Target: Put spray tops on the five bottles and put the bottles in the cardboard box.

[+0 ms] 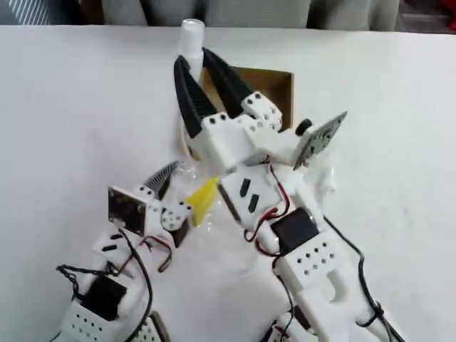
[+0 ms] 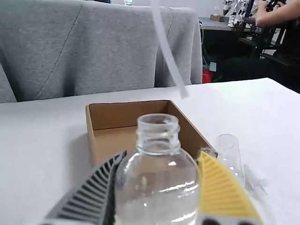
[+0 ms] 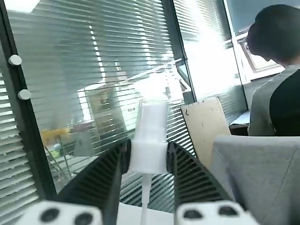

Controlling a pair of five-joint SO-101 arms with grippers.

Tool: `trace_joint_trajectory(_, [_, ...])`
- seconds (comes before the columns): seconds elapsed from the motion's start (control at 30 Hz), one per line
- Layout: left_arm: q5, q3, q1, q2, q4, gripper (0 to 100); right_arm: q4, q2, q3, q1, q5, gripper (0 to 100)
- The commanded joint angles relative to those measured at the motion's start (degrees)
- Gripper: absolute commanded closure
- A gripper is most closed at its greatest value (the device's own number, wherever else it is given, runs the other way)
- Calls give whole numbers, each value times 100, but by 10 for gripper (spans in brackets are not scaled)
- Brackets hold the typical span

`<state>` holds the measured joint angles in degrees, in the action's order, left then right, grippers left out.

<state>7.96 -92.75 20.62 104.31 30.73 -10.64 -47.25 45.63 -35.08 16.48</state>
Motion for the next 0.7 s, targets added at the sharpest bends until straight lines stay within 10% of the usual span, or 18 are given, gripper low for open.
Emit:
trace_joint_trajectory(0.0, [35, 44, 22, 48, -158, 980, -127, -119, -9, -13, 70, 981])
trace_joint_trajectory(0.67, [35, 44, 22, 48, -158, 980, -1121, 681, -62, 4, 70, 981])
